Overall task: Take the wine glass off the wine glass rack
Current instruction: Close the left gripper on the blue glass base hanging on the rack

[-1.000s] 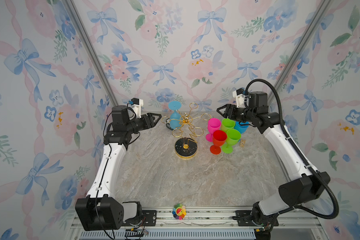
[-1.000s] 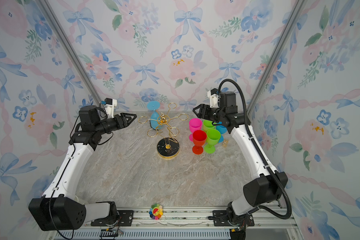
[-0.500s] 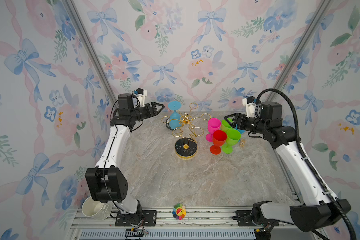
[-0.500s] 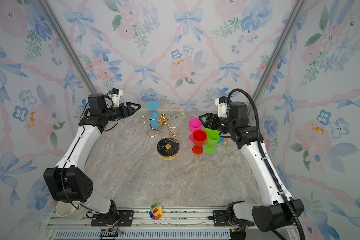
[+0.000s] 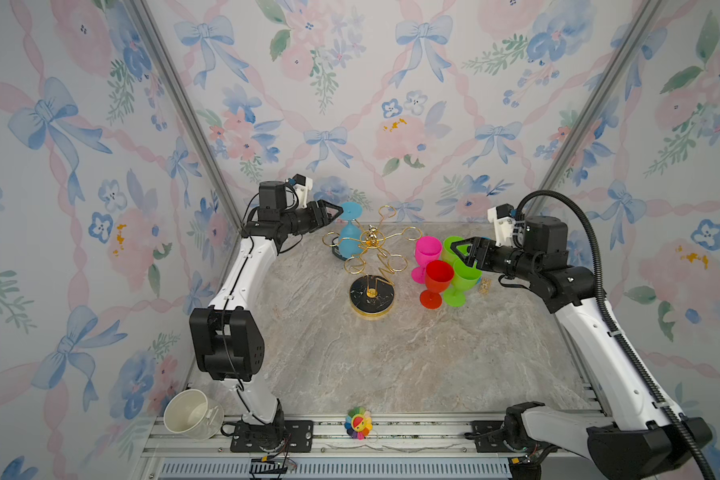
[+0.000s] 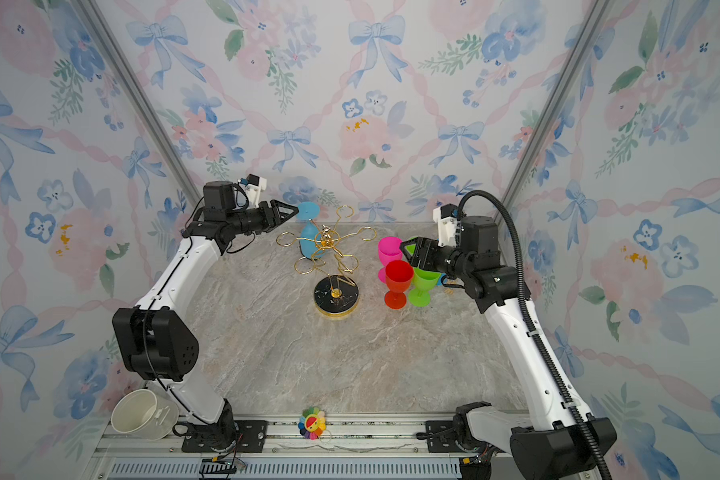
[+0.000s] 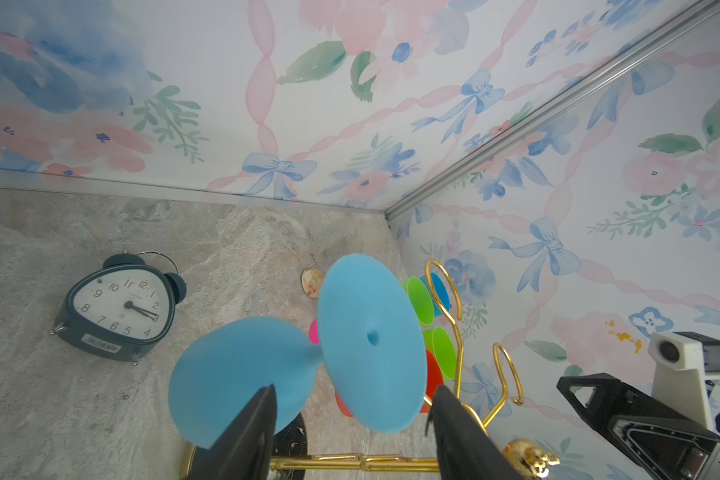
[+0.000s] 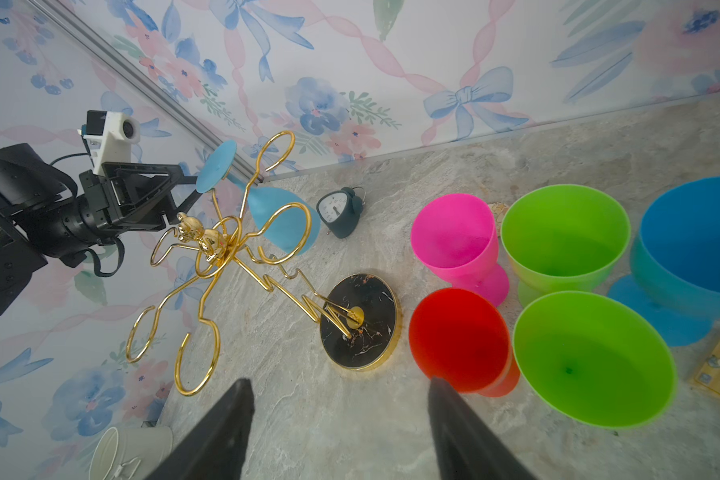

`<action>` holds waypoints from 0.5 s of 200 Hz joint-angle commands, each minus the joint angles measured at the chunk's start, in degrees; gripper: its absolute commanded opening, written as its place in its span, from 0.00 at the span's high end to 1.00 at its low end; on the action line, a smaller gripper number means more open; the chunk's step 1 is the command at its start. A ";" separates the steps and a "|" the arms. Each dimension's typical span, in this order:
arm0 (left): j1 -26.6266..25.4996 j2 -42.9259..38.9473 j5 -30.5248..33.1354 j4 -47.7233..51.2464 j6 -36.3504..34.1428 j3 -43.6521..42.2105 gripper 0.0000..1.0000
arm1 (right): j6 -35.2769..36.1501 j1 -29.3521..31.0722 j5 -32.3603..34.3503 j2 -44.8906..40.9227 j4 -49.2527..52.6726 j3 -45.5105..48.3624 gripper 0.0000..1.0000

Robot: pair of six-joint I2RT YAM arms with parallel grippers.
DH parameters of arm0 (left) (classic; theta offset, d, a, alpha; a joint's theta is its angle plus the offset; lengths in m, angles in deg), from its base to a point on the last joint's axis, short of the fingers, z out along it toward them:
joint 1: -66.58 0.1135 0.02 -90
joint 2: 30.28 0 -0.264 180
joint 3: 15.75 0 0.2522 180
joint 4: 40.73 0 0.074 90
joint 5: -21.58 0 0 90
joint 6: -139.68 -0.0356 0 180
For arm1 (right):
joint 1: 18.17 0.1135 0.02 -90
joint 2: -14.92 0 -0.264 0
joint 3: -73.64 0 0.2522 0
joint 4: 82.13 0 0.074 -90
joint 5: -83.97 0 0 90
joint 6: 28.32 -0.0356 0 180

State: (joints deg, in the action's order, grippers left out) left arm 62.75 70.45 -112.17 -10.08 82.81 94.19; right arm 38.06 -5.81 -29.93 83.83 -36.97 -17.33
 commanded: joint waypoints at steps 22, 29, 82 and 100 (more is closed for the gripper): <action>-0.82 2.86 -0.79 -0.28 2.04 3.68 0.46 | -1.15 -0.14 0.43 -2.16 -2.54 2.92 0.31; -0.82 3.22 -0.90 -0.28 2.36 4.07 0.47 | -1.23 -0.14 0.52 -2.35 -2.74 3.42 0.31; -1.00 4.86 -1.96 -0.27 3.66 5.86 0.54 | -1.78 -0.15 0.55 -3.42 -3.33 5.31 0.31; -1.10 5.18 -2.13 -0.29 3.86 5.87 0.57 | -1.87 -0.14 0.61 -3.66 -3.53 5.64 0.31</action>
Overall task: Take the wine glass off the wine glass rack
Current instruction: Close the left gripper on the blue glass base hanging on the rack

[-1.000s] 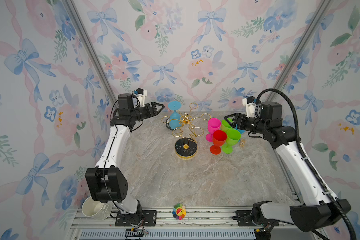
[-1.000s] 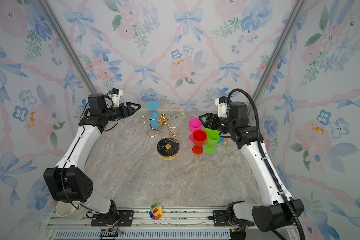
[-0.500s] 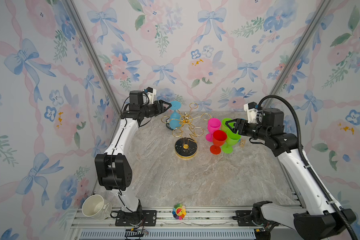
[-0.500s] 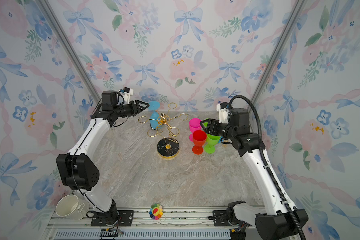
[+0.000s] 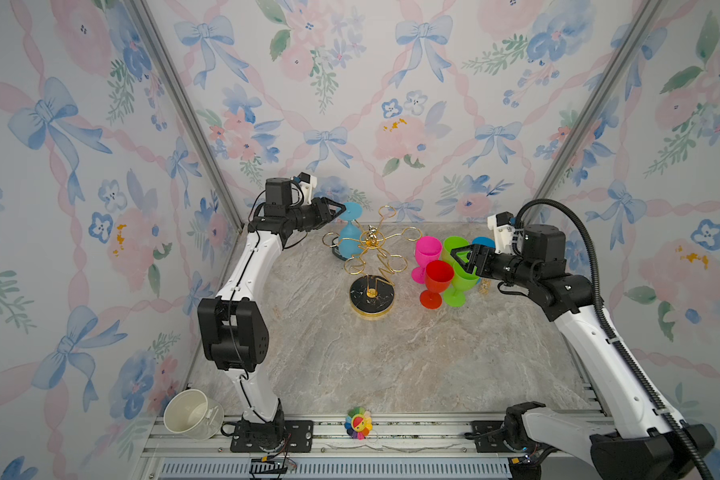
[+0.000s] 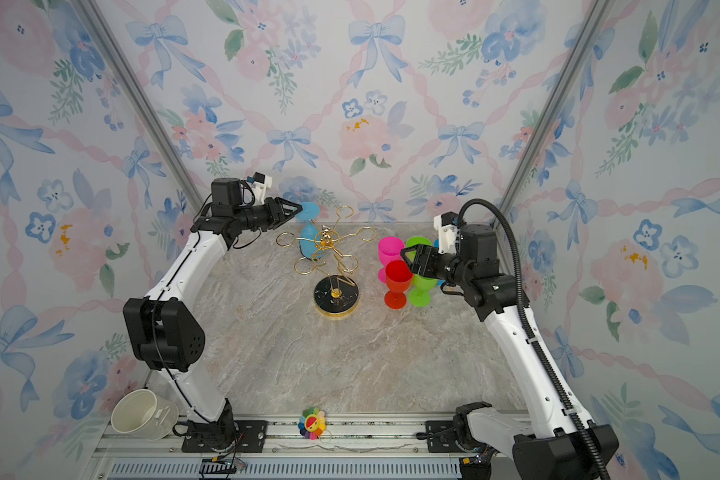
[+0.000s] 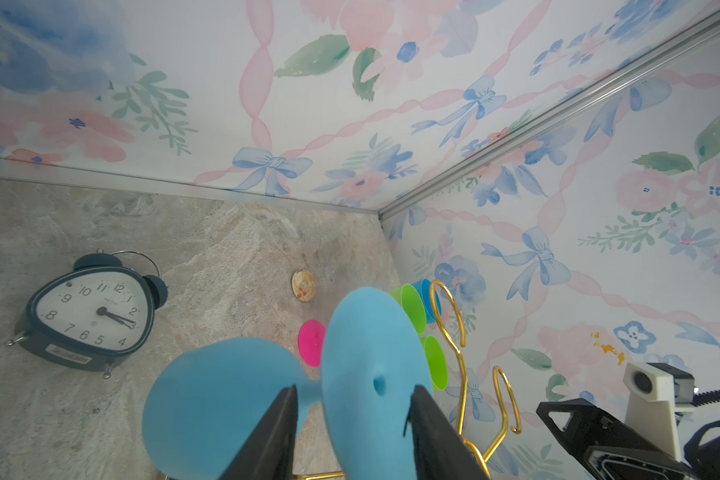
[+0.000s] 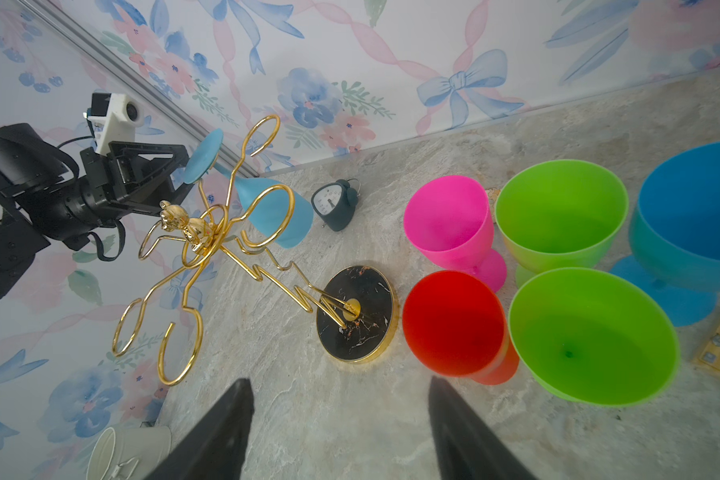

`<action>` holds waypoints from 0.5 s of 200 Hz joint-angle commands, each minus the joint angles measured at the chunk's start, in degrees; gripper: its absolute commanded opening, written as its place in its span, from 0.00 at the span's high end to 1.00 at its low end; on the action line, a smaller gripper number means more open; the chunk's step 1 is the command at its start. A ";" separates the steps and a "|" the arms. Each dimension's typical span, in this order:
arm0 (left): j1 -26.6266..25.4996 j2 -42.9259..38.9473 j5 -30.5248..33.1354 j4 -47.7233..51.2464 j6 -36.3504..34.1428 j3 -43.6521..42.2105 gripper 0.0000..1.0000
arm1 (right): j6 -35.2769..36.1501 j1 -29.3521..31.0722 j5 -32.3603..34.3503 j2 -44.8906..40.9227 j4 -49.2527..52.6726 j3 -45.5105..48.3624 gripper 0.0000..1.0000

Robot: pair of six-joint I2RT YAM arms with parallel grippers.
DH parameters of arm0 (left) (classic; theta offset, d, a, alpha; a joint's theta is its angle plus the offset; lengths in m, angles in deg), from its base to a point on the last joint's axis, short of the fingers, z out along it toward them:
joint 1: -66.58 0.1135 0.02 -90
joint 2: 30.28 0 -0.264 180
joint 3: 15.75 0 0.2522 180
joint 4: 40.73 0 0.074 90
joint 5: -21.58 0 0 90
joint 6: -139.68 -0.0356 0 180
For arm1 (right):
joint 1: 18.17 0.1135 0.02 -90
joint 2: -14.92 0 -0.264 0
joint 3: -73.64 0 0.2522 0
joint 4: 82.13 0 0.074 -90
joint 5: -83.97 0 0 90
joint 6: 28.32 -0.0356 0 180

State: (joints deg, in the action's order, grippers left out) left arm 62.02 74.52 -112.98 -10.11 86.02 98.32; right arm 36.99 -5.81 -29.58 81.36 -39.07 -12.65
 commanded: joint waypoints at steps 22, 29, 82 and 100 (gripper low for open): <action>-0.45 1.72 -1.70 -0.24 1.09 1.73 0.63 | -0.89 -0.14 0.34 -1.47 -1.50 1.21 0.31; -0.45 1.74 -1.70 -0.28 1.11 1.79 0.64 | -0.89 -0.19 0.41 -1.49 -1.53 1.25 0.31; -0.45 1.23 -1.33 -0.25 1.44 2.26 0.77 | -1.17 -0.15 0.74 -1.99 -1.69 1.88 0.31; -0.45 0.95 -1.15 -0.24 1.50 2.17 0.80 | -1.44 -0.19 0.58 -1.89 -1.94 2.04 0.30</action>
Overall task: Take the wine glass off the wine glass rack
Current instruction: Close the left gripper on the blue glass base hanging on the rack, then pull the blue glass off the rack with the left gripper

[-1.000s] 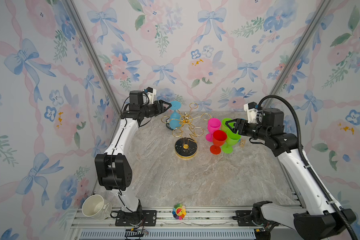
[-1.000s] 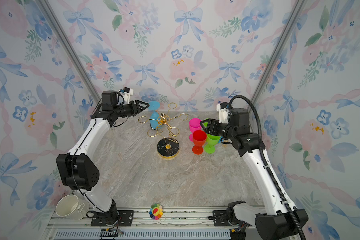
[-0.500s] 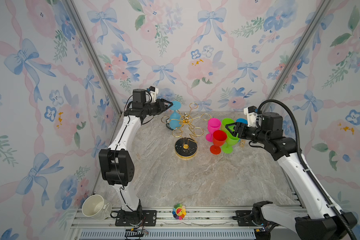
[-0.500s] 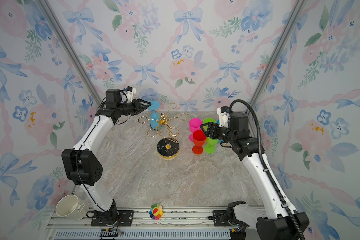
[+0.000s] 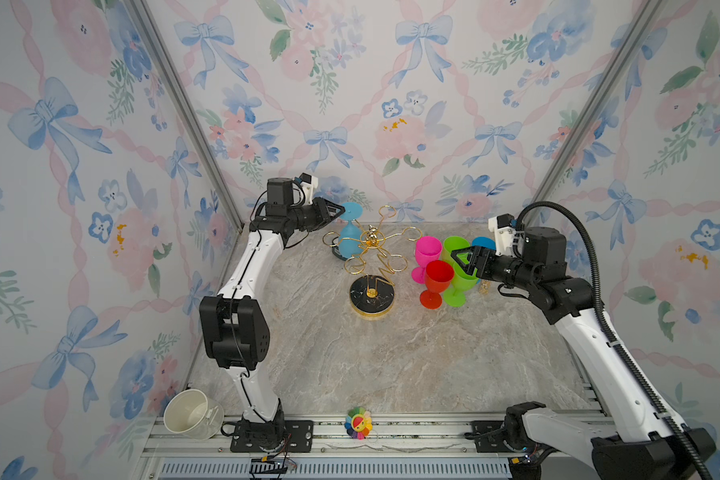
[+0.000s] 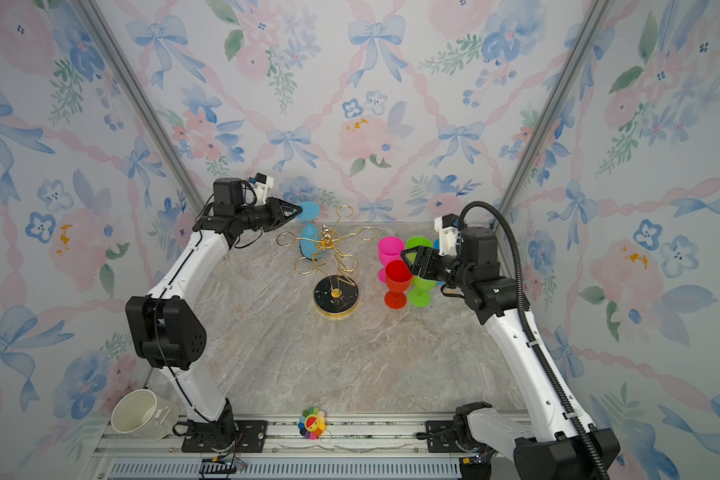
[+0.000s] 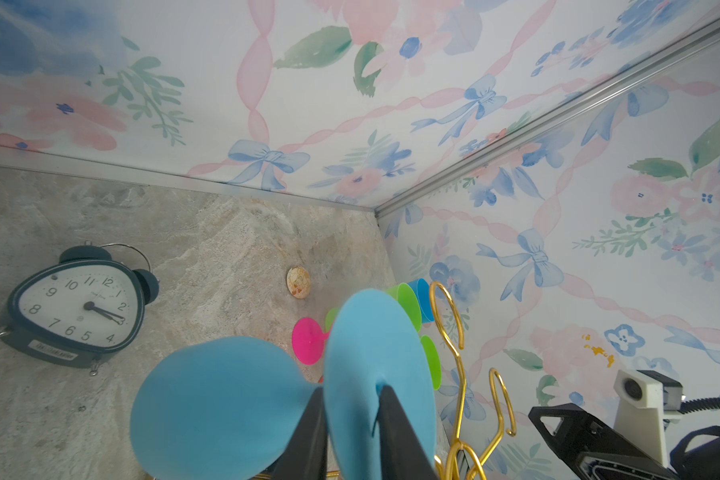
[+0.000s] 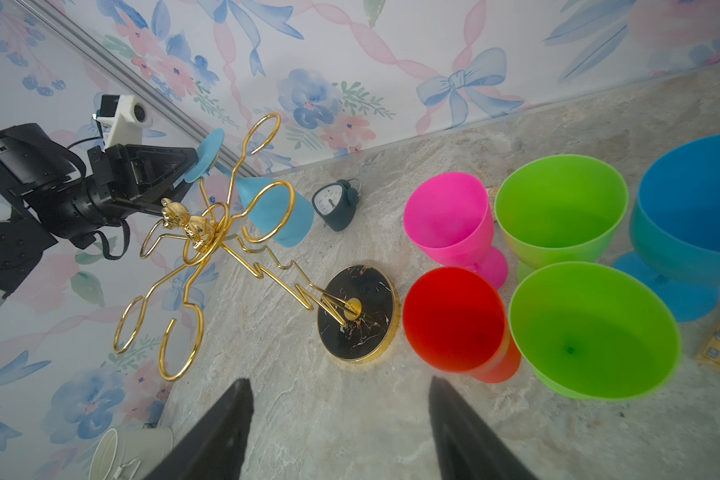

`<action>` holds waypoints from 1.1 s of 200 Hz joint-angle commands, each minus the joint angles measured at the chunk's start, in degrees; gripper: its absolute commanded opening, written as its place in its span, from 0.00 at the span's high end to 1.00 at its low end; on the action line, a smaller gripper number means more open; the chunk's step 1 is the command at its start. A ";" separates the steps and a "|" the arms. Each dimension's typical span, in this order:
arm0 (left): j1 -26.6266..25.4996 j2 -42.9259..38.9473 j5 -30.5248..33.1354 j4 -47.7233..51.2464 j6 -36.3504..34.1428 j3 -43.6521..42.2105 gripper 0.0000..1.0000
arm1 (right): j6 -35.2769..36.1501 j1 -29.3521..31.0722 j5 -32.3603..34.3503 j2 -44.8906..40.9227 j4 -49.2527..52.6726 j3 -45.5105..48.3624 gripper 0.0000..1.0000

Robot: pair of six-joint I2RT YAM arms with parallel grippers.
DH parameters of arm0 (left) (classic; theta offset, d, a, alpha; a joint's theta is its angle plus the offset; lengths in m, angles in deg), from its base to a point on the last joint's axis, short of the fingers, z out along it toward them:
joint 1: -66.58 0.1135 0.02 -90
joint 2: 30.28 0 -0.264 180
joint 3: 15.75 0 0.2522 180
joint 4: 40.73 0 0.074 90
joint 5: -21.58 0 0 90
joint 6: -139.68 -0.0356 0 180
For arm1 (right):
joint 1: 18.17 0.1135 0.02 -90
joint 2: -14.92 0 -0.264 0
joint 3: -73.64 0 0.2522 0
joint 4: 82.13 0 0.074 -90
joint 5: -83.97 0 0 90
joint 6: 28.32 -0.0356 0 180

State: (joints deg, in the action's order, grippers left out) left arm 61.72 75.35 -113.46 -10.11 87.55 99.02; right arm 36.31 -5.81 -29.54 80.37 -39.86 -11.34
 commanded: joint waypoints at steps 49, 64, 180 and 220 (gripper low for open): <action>0.27 -0.32 -0.82 -0.25 0.27 1.27 0.88 | -0.98 -0.14 0.57 -1.02 -1.40 1.13 0.31; 0.38 -0.68 -0.82 -0.26 0.44 1.29 0.88 | -0.99 -0.14 0.57 -1.10 -1.43 1.17 0.30; 0.64 -4.25 -2.47 -0.26 1.19 0.01 0.92 | -1.88 -0.14 0.20 -0.80 -2.39 1.79 0.30; 0.43 -5.67 -2.86 -0.25 1.41 -1.43 0.94 | -2.45 -0.15 -0.11 -0.67 -2.85 1.79 0.31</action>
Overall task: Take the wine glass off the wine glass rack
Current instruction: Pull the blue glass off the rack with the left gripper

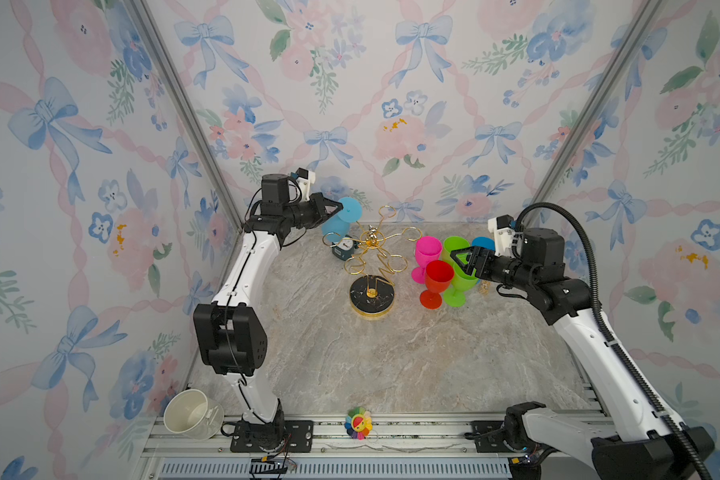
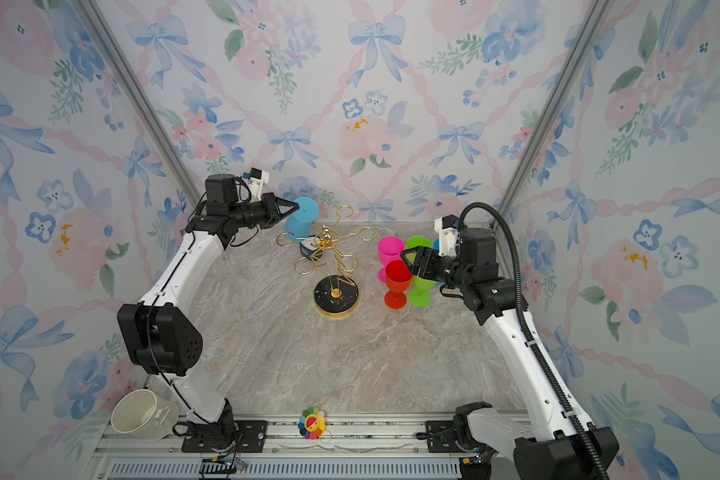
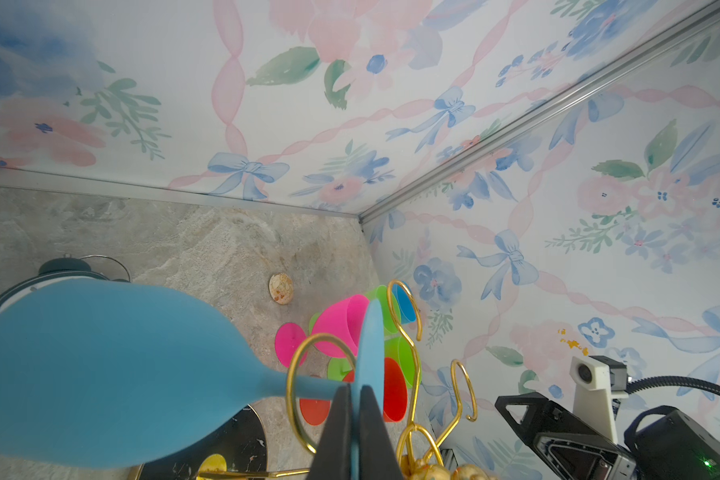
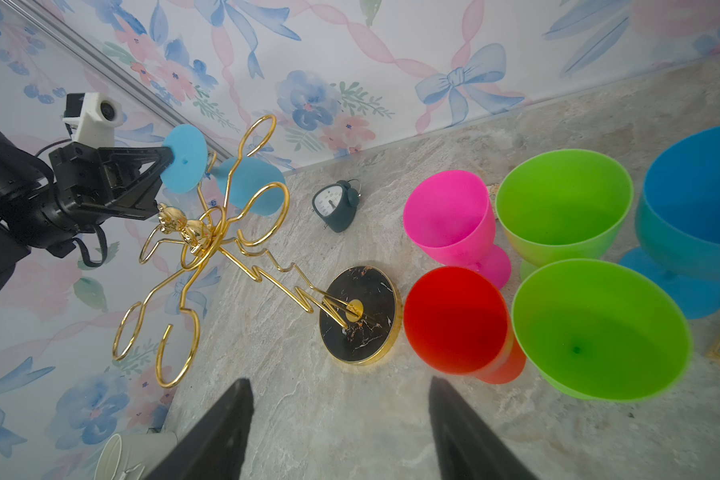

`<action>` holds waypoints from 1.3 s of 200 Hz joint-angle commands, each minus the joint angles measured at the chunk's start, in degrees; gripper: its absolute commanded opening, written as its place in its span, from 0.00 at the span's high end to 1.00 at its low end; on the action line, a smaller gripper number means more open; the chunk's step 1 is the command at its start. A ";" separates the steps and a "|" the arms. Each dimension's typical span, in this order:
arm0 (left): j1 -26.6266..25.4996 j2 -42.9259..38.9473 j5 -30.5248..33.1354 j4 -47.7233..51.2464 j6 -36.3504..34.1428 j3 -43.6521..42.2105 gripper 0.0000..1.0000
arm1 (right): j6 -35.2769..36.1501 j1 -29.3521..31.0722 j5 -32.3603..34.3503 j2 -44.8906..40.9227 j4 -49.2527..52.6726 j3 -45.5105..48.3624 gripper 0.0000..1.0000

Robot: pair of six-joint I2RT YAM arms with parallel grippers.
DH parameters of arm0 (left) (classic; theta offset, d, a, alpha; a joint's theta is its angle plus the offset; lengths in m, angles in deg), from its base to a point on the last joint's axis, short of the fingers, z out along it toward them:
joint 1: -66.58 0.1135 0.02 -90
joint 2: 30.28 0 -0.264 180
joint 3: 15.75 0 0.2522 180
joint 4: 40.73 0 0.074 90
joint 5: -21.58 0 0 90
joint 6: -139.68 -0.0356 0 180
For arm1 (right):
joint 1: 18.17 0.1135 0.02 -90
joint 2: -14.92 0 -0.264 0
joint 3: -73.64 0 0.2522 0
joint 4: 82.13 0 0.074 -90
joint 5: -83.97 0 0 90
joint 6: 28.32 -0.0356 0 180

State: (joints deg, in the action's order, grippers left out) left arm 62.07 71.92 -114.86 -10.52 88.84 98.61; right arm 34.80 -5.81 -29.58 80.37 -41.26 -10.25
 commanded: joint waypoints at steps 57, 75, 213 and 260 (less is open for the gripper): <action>-1.80 -3.56 -1.92 0.17 0.42 -1.45 0.98 | -1.43 0.14 -0.27 -0.32 -2.11 1.09 0.31; -2.16 -4.16 -1.62 0.14 0.47 -1.78 0.99 | -1.46 0.26 -0.28 -0.23 -2.11 0.96 0.31; -4.95 -5.59 -1.39 0.16 0.53 -3.04 1.00 | -1.37 1.00 0.57 -0.98 -1.94 1.79 0.30; -5.68 -4.31 -1.05 0.10 0.34 -2.35 1.00 | -1.39 1.00 0.70 -1.25 -1.79 1.98 0.30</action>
State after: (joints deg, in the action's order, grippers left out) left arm 56.60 67.87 -115.36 -10.08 88.97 96.27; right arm 33.56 -5.30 -29.54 80.37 -42.50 -9.07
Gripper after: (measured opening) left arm 0.050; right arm 0.695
